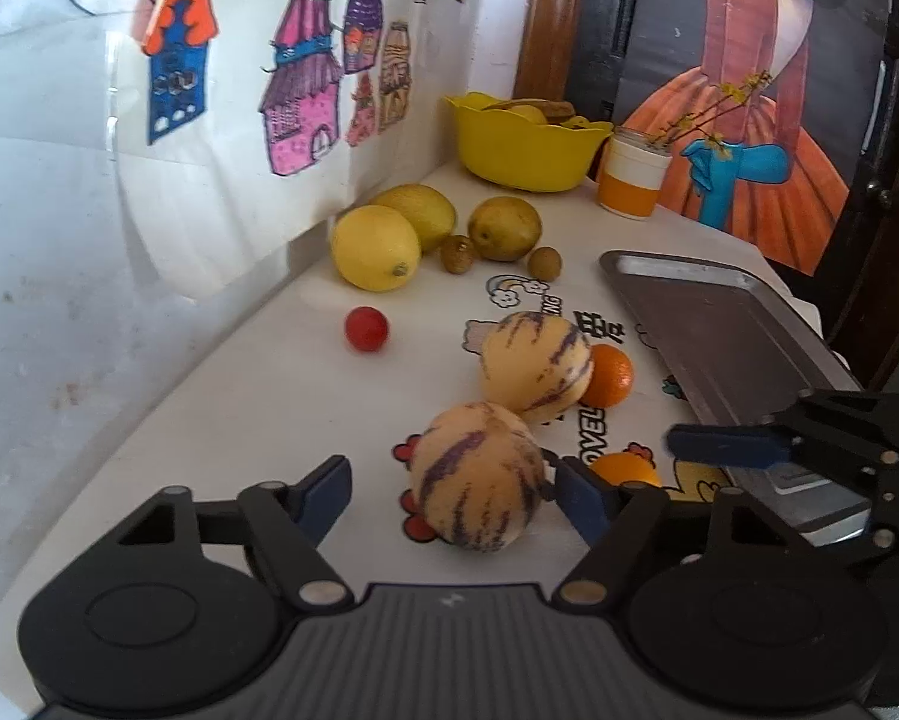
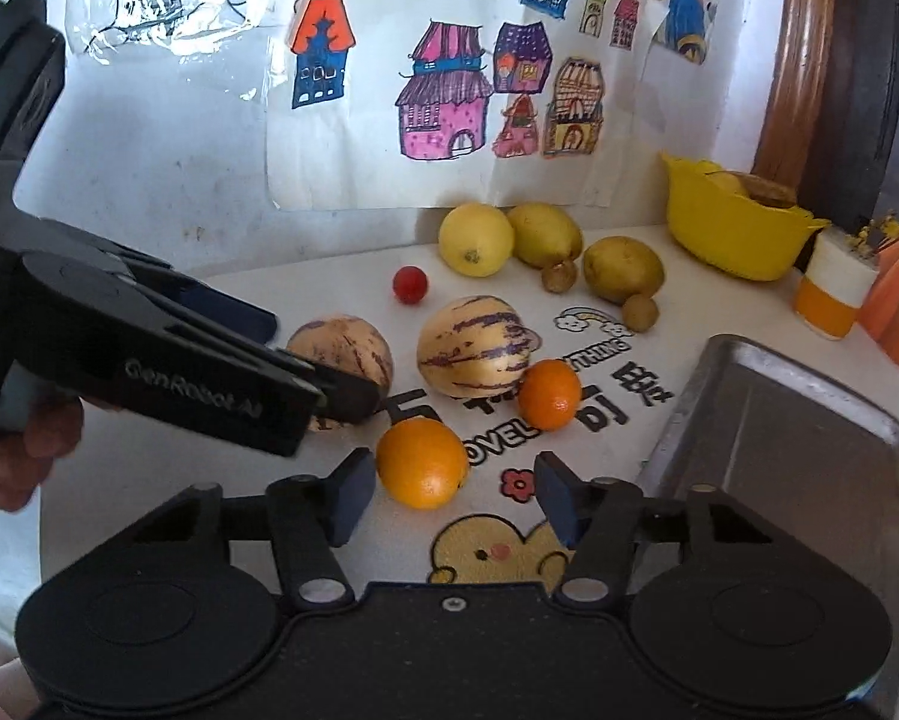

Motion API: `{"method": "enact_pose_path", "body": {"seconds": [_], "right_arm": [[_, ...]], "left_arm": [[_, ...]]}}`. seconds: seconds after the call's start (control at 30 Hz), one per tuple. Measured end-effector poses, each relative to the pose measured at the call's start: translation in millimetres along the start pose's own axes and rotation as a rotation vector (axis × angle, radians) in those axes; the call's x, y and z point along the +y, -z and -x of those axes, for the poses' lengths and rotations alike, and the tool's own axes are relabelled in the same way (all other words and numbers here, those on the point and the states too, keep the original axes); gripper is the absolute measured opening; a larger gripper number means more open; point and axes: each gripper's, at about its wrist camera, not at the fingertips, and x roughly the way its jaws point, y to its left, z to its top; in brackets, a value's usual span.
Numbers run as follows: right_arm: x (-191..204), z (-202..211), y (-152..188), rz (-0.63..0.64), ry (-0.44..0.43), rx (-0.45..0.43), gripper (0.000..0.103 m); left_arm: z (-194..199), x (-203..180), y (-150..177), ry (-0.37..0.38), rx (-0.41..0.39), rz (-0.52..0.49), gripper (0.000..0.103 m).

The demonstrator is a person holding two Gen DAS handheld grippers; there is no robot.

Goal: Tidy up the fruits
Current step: 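Grasp a striped pepino melon with the left tool while the right tool grasps an orange, then carry the melon with the left tool onto the tray and open while the right tool releases the orange there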

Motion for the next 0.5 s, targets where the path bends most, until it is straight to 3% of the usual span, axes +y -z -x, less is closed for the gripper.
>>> {"method": "enact_pose_path", "body": {"seconds": [0.1, 0.17, 0.23, 0.5], "right_arm": [[0.1, -4.2, -1.0, -0.002, -0.027, 0.004, 0.05], [1.4, -6.3, -1.0, -0.004, -0.032, 0.008, 0.042], [1.5, -9.2, -0.9, -0.013, -0.042, 0.015, 0.035], [-4.5, -1.9, 2.5, -0.06, -0.044, -0.002, 0.035]], "left_arm": [[-4.4, -0.4, -0.6, 0.024, 0.003, 0.005, 0.066], [-7.7, -0.2, -0.5, 0.037, 0.015, 0.011, 0.054], [-8.1, -1.6, 0.2, 0.039, 0.011, 0.004, 0.054], [-3.5, -8.4, -2.2, 0.03, 0.018, 0.011, 0.053]]}}
